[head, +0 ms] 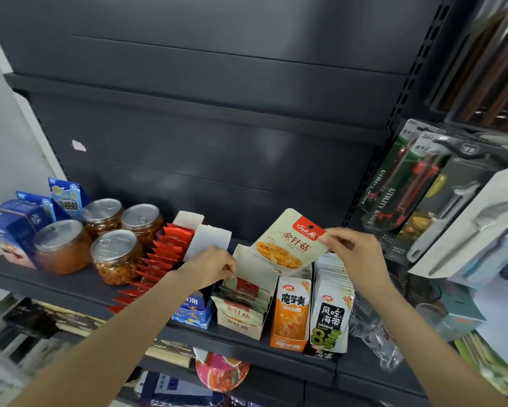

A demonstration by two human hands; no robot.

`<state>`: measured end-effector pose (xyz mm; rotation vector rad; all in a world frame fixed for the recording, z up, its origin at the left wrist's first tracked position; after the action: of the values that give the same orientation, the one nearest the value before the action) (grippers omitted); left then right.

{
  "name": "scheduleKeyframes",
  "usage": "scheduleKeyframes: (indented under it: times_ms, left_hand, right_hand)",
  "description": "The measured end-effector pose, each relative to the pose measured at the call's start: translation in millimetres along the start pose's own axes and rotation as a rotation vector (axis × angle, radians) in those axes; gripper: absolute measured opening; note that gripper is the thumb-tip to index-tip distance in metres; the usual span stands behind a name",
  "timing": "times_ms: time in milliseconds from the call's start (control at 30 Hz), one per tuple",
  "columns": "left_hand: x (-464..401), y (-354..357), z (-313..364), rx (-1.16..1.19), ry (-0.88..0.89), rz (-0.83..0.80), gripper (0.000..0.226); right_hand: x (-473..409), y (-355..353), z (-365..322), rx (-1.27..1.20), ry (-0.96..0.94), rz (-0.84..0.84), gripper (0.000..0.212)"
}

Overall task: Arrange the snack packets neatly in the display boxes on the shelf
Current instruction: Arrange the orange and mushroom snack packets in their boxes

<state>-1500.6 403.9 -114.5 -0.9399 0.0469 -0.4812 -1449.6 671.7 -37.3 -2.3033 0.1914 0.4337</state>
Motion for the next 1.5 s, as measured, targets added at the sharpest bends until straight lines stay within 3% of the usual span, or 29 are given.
scheduleKeyframes:
  times_ms: [567,767,967,1100,1300,1500]
  left_hand:
    - [-18.1,-2.8,-7.6,0.068,0.004,0.075,0.021]
    - [-22.9,-9.2,-6.8,0.118,0.055,0.072,0.021]
    - [-26.6,-10.2,-15.5,0.212,0.048,0.044,0.02]
    - [-24.8,-12.2,-15.7,0.275,0.07,0.069,0.017]
    - [-24.2,-13.6,-16.8,0.347,0.065,0.083,0.015]
    - [-7.5,-18.9,-9.6,0.342,0.16,0.297,0.013]
  right_hand:
    - [-0.1,13.3,-5.1,-0.108,0.051,-0.106,0.016]
    - [2.6,51.3,-10.9,0.124,-0.004,-0.143,0.009]
    - [4.7,88.6,-15.8,0.548,-0.097,-0.26,0.019]
    - [4.0,101.2,-13.1,0.626,-0.054,-0.344,0.021]
    - [3.2,109.5,-16.4,0.818,-0.09,-0.334,0.027]
    - [-6.6,118.1,-9.9,0.982,-0.094,-0.27,0.023]
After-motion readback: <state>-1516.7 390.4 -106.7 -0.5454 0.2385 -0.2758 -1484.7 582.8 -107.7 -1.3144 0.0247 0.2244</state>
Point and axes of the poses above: each hand's wrist, its own x-axis away from the middle knuckle, its own y-axis out of the palm, z = x × y, the point moved 2 cm from there along -x, towards the middle knuckle, and after that the axes turned 15 degrees about x, right-handed, at the moved point
